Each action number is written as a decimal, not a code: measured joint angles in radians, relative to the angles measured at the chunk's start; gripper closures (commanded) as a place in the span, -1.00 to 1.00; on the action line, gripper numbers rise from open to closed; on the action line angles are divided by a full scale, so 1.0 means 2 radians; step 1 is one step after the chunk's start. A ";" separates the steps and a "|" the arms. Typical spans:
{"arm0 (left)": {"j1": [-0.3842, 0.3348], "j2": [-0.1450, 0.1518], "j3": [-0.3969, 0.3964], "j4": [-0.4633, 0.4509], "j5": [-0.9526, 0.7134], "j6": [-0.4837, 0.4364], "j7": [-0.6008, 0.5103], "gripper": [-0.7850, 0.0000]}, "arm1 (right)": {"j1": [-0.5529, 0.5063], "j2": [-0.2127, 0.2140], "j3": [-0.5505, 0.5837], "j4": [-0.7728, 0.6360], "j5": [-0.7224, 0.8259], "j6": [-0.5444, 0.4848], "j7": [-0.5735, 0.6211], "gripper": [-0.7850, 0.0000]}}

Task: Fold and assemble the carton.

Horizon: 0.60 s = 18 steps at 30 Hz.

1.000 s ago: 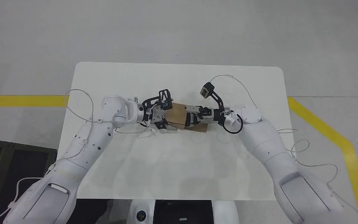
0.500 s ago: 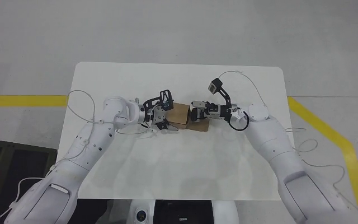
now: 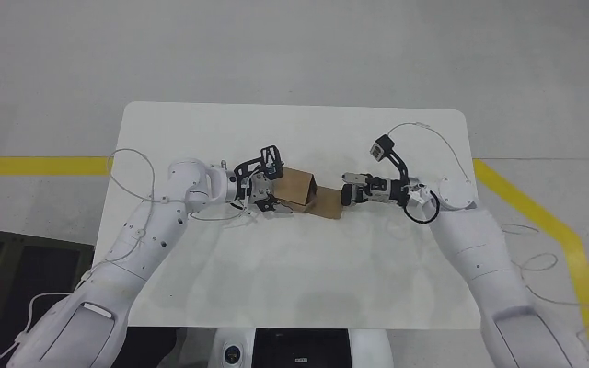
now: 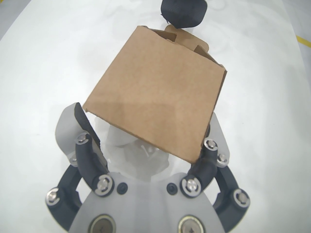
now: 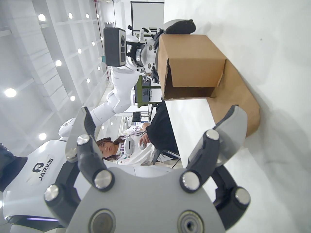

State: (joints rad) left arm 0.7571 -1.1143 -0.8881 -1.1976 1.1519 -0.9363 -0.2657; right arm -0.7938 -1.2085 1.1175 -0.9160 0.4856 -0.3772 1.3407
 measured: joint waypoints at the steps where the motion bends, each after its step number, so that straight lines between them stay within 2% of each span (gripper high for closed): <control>1: 0.000 0.000 0.000 0.000 0.000 0.000 0.000 -1.00 | -0.007 0.003 0.006 -0.010 -0.004 0.005 -0.001 -1.00; 9: 0.001 0.000 -0.001 -0.002 -0.002 0.001 -0.003 -1.00 | -0.063 0.024 0.043 -0.080 -0.043 0.050 -0.016 -1.00; 13: 0.001 -0.001 0.000 -0.003 -0.003 0.002 -0.003 -1.00 | -0.069 0.022 0.033 -0.080 -0.038 0.046 -0.023 -1.00; 18: 0.002 -0.001 0.000 -0.004 -0.005 0.002 -0.005 -1.00 | -0.054 0.013 0.008 -0.047 -0.027 0.027 -0.032 -1.00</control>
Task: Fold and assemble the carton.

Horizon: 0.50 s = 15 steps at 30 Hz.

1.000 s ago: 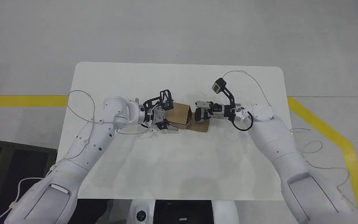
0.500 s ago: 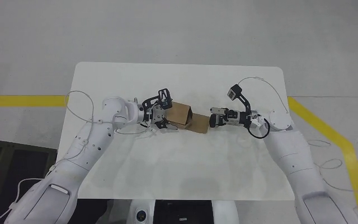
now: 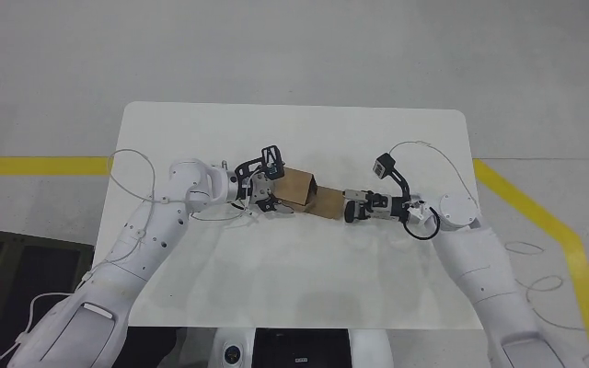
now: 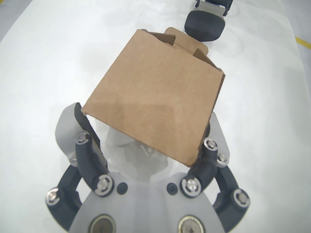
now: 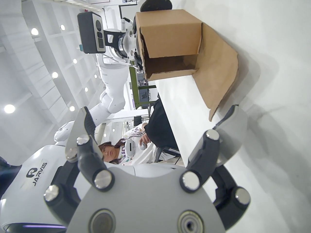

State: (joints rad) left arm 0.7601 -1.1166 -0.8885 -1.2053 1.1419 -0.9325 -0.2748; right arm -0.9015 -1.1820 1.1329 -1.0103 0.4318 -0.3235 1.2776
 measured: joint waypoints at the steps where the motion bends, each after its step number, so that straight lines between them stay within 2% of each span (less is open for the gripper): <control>1: 0.000 0.000 0.000 0.000 0.000 0.000 0.000 -1.00 | 0.003 -0.001 -0.003 0.007 0.002 -0.004 -0.001 -1.00; 15: 0.001 0.000 -0.001 0.002 0.001 -0.002 -0.002 -1.00 | 0.051 -0.028 -0.049 0.094 0.055 -0.064 0.003 -1.00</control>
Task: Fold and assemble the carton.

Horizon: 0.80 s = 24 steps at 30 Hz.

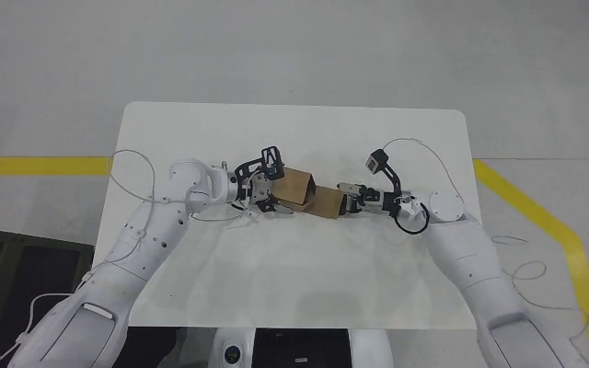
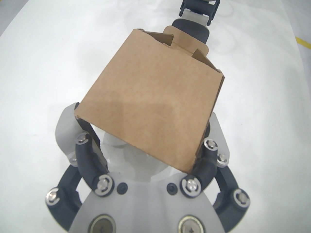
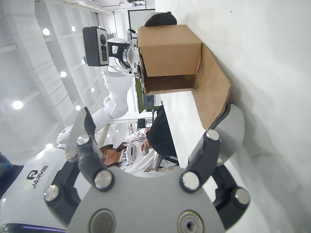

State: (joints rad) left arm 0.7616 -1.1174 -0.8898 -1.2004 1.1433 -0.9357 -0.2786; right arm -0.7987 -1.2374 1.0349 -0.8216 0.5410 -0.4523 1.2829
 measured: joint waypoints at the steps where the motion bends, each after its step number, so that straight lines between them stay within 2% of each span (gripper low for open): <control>1: 0.000 0.000 0.000 0.000 0.000 0.000 0.000 -1.00 | 0.002 -0.002 -0.003 0.005 0.007 -0.005 0.004 -1.00; 5: 0.000 0.000 -0.001 0.000 0.001 -0.001 0.001 -1.00 | 0.013 -0.011 -0.009 0.019 0.043 -0.022 0.020 -1.00; 15: 0.001 0.000 -0.001 -0.001 0.000 -0.001 -0.001 -1.00 | 0.024 -0.023 -0.024 0.006 0.093 -0.010 0.033 -1.00; 24: -0.001 0.000 -0.003 -0.001 0.001 -0.002 -0.002 -1.00 | 0.054 -0.038 -0.058 0.039 0.069 -0.004 0.038 -1.00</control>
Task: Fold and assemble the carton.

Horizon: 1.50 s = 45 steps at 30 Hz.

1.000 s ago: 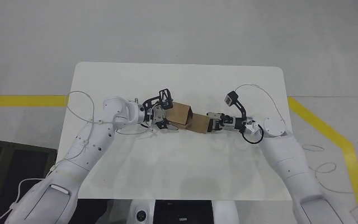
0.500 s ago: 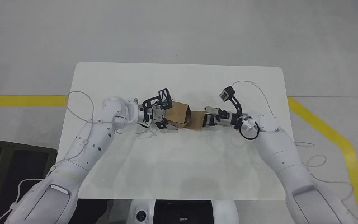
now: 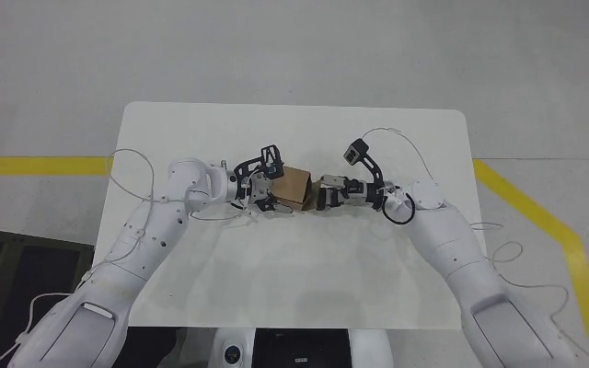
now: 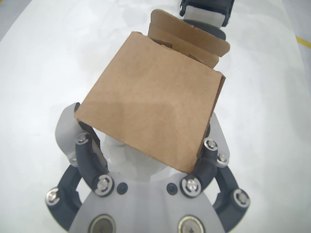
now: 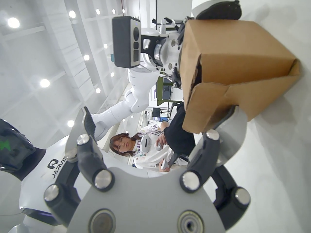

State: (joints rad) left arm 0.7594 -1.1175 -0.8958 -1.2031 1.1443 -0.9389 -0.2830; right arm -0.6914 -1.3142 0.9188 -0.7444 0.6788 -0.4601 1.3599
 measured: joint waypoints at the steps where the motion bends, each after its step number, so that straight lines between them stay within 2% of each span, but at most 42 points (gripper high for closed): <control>1: 0.000 0.000 0.000 0.000 0.000 0.000 0.000 -1.00 | 0.003 -0.001 -0.002 0.003 -0.002 -0.001 -0.001 -1.00; 8: 0.001 0.000 0.000 -0.002 0.000 0.000 -0.001 -1.00 | 0.005 -0.008 -0.005 -0.005 0.011 -0.007 -0.007 -1.00; 14: 0.001 0.000 0.001 -0.002 0.000 0.000 -0.002 -1.00 | 0.010 -0.009 -0.011 0.009 -0.010 -0.014 -0.014 -1.00; 15: 0.001 0.000 0.001 -0.001 0.001 0.000 -0.002 -1.00 | 0.010 -0.009 -0.010 0.011 -0.011 -0.016 -0.016 -0.61; 16: 0.001 0.000 0.001 -0.001 0.001 0.000 -0.002 -1.00 | 0.010 -0.009 -0.010 0.011 -0.012 -0.017 -0.017 -0.13; 18: 0.001 0.000 0.001 0.000 0.002 0.000 -0.002 -1.00 | 0.010 -0.009 -0.009 0.012 -0.016 -0.017 -0.017 0.23; 20: 0.001 -0.001 0.001 0.000 0.002 0.000 -0.001 -1.00 | 0.010 -0.008 -0.008 0.013 -0.019 -0.017 -0.017 0.34; 25: 0.002 -0.001 0.000 0.000 0.003 0.001 0.000 -1.00 | 0.011 -0.007 -0.008 0.021 -0.030 -0.014 -0.014 0.31; 29: 0.002 -0.001 0.000 0.000 0.004 0.001 0.000 -1.00 | 0.011 -0.008 -0.010 0.029 -0.038 -0.013 -0.013 0.40; 31: 0.002 -0.001 0.000 0.000 0.004 0.001 0.000 -1.00 | 0.011 -0.009 -0.010 0.033 -0.040 -0.014 -0.014 0.54; 34: 0.002 0.000 -0.001 0.001 0.003 0.001 -0.001 -1.00 | 0.013 -0.010 -0.011 0.039 -0.046 -0.011 -0.014 0.56; 40: 0.002 0.000 -0.001 0.001 0.003 0.001 -0.002 -1.00 | 0.017 -0.011 -0.014 0.043 -0.063 -0.008 -0.021 0.58; 45: 0.003 -0.001 -0.001 0.001 0.004 0.001 -0.001 -1.00 | 0.020 -0.011 -0.012 0.045 -0.068 -0.008 -0.023 0.51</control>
State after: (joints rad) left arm 0.7654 -1.1185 -0.8976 -1.2016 1.1531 -0.9377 -0.2854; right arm -0.6516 -1.3365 0.8957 -0.6548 0.5430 -0.4753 1.3140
